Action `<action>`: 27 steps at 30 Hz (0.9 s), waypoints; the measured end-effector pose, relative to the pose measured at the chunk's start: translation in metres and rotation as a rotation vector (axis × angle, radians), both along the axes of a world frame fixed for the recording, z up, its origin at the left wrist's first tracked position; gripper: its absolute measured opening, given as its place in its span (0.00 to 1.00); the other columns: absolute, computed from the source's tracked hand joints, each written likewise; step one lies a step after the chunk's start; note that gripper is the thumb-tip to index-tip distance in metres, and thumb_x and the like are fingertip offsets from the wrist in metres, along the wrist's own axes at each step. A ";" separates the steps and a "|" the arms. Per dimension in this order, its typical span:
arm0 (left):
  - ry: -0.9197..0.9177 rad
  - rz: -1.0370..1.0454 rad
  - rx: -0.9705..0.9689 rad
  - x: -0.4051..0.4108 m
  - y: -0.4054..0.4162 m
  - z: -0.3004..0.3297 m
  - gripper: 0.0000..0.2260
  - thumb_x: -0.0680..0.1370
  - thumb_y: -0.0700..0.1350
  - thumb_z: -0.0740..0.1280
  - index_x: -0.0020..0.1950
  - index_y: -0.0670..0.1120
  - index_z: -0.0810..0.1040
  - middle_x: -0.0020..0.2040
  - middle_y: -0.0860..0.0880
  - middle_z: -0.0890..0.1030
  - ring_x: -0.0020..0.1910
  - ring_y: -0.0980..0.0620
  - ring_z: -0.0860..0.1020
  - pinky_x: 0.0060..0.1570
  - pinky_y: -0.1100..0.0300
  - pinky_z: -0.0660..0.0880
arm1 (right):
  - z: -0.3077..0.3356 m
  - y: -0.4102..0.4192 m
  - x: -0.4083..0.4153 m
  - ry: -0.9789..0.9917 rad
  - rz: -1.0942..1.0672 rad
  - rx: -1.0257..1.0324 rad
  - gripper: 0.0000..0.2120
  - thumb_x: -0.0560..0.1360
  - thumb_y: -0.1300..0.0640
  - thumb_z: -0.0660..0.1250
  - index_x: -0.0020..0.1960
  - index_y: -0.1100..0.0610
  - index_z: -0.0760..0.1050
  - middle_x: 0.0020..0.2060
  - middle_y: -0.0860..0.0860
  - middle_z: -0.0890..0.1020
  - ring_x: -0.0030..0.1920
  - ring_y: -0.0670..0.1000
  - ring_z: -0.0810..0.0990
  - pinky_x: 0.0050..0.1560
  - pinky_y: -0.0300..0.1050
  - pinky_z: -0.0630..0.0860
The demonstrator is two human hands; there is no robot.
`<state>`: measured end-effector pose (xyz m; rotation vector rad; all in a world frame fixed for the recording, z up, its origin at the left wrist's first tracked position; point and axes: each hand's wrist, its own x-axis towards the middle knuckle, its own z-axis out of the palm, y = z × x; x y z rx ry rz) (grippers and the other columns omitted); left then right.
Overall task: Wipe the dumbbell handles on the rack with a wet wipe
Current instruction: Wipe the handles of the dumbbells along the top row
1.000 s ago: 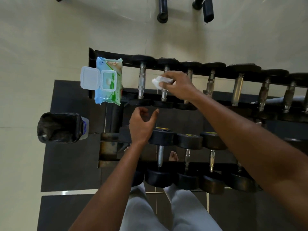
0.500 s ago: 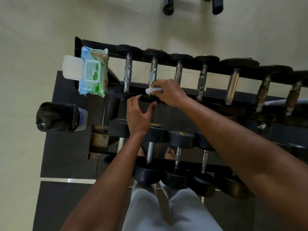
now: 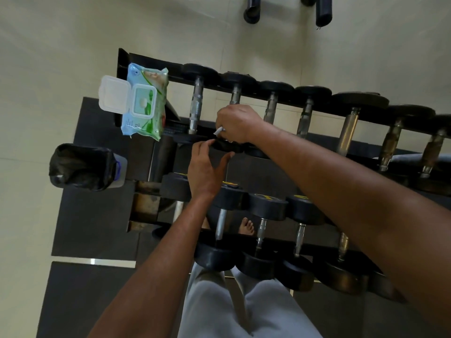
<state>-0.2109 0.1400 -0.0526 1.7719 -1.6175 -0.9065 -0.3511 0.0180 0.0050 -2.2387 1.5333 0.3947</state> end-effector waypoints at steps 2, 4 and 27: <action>0.028 0.006 0.023 0.000 0.001 0.001 0.26 0.78 0.60 0.77 0.69 0.48 0.79 0.66 0.52 0.76 0.57 0.63 0.74 0.49 0.65 0.72 | 0.002 0.006 -0.004 -0.038 -0.036 -0.008 0.05 0.78 0.52 0.70 0.48 0.50 0.85 0.45 0.47 0.82 0.46 0.53 0.81 0.42 0.49 0.78; 0.053 0.010 0.029 -0.001 0.001 0.001 0.25 0.78 0.60 0.76 0.69 0.49 0.78 0.65 0.53 0.76 0.57 0.65 0.73 0.49 0.64 0.74 | 0.002 0.019 -0.018 -0.120 -0.123 -0.011 0.05 0.80 0.51 0.70 0.52 0.49 0.84 0.48 0.47 0.82 0.47 0.52 0.80 0.43 0.48 0.77; -0.006 0.022 0.005 -0.003 0.003 0.005 0.26 0.79 0.61 0.76 0.70 0.47 0.79 0.65 0.51 0.77 0.58 0.63 0.74 0.50 0.74 0.69 | -0.024 0.051 -0.040 -0.497 -0.509 -0.046 0.09 0.80 0.51 0.73 0.61 0.48 0.82 0.55 0.48 0.85 0.52 0.49 0.83 0.53 0.51 0.83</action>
